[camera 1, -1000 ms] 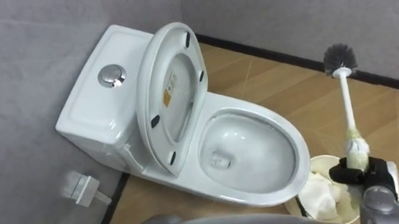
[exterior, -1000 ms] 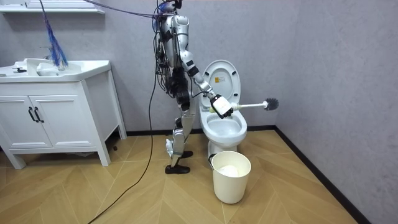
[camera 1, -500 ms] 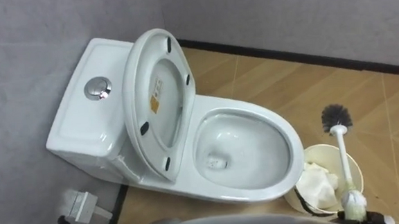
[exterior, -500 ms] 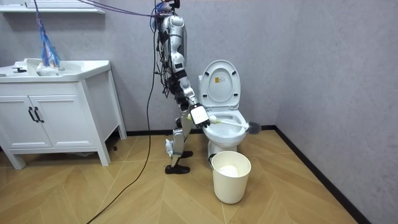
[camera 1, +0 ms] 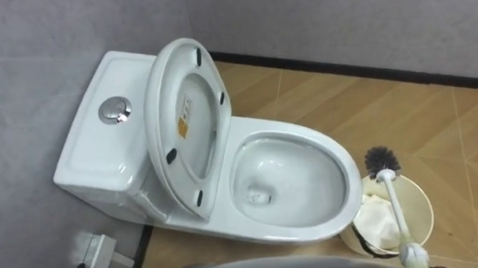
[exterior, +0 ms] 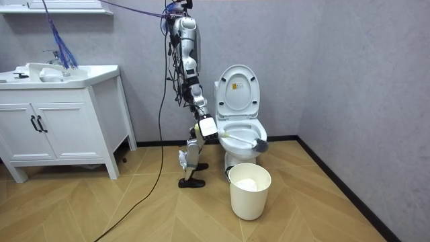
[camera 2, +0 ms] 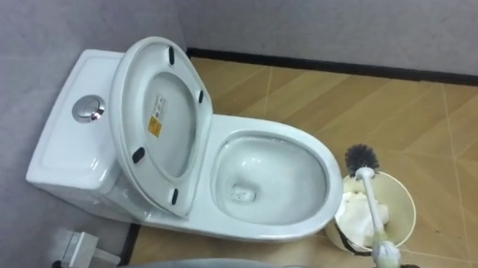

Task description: Brush toilet

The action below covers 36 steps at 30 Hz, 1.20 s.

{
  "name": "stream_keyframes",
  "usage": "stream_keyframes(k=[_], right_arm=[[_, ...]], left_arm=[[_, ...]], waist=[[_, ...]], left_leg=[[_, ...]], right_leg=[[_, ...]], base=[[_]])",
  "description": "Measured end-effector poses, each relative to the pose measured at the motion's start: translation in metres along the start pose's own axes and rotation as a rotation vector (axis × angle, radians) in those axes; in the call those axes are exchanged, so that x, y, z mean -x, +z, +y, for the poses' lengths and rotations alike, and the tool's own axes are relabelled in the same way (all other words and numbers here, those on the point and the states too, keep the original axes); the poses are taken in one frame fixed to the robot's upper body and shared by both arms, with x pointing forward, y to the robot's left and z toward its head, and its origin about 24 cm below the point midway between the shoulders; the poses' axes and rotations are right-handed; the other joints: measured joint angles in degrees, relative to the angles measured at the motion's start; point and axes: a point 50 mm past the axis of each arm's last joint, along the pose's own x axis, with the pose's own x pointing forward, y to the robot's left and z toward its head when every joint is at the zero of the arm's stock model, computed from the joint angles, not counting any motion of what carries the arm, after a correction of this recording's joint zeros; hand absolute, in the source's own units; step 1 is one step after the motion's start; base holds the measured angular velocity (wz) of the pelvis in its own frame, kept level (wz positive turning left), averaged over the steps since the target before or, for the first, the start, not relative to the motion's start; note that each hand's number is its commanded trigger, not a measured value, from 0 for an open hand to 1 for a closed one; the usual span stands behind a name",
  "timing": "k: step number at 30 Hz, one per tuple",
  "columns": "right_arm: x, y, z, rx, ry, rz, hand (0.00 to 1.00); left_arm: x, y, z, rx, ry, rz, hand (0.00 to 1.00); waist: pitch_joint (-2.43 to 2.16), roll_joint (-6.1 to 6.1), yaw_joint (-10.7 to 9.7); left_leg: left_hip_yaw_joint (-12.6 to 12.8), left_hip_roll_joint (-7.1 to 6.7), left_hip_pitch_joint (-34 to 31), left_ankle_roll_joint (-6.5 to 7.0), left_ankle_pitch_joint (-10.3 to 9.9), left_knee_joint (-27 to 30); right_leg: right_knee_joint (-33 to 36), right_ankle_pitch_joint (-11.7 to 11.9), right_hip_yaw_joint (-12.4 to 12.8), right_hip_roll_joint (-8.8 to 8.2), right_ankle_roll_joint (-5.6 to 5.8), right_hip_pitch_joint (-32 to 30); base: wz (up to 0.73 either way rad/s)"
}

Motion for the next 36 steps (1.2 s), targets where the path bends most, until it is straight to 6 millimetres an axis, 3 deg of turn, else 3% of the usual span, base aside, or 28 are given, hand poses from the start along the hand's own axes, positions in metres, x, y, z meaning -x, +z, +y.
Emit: stream_keyframes(k=[8, 17, 18, 19, 28, 36], right_arm=[[-0.001, 0.006, 0.002, -0.138, 0.007, 0.031, 1.00], [0.002, 0.000, 0.015, -0.334, 0.054, 0.117, 1.00], [0.003, 0.000, 0.017, -0.353, 0.067, 0.122, 0.70], [0.003, -0.003, 0.018, -0.360, 0.077, 0.131, 0.00], [0.005, -0.016, 0.020, -0.451, 0.106, 0.200, 0.00], [0.007, -0.023, 0.025, -0.513, 0.166, 0.255, 0.00]], left_arm=[[0.001, 0.002, -0.005, 0.002, -0.027, 0.013, 0.00], [0.002, -0.005, -0.007, -0.010, -0.036, 0.039, 0.00], [0.003, -0.006, -0.008, -0.014, -0.043, 0.045, 0.00], [0.003, -0.007, -0.008, -0.022, -0.049, 0.044, 0.00], [0.003, -0.013, -0.008, -0.011, -0.056, 0.078, 0.00], [0.004, -0.015, -0.012, -0.010, -0.084, 0.101, 0.00]], waist=[[0.01, 0.13, 0.32], [-0.01, 0.35, -1.09], [-0.01, 0.40, -1.10], [0.01, 0.45, -1.15], [0.13, 0.71, -2.49], [-0.18, 1.31, -2.29]], left_leg=[[0.19, -0.02, -0.12, 0.03, -0.03, 0.44], [0.11, 0.10, -0.04, -0.12, -0.27, 0.36], [0.13, 0.14, -0.02, -0.15, -0.29, 0.35], [0.13, 0.17, -0.02, -0.20, -0.33, 0.40], [0.30, 0.59, -0.14, -0.40, -0.62, 0.82], [1.14, 0.68, 0.02, -0.39, -0.60, 0.89]], right_leg=[[-0.93, -0.04, 0.30, 0.05, 0.08, 0.03], [-0.97, 0.01, 0.16, 0.19, 0.00, 0.40], [-0.95, 0.04, 0.19, 0.23, -0.04, 0.42], [-0.96, 0.06, 0.19, 0.25, -0.09, 0.42], [-0.20, 0.14, 0.33, 0.36, -0.23, 0.17], [-0.64, 0.03, 1.01, 0.12, -0.30, -0.03]], base=[[0.00], [0.00], [0.00], [0.00], [-0.01], [-0.05]])
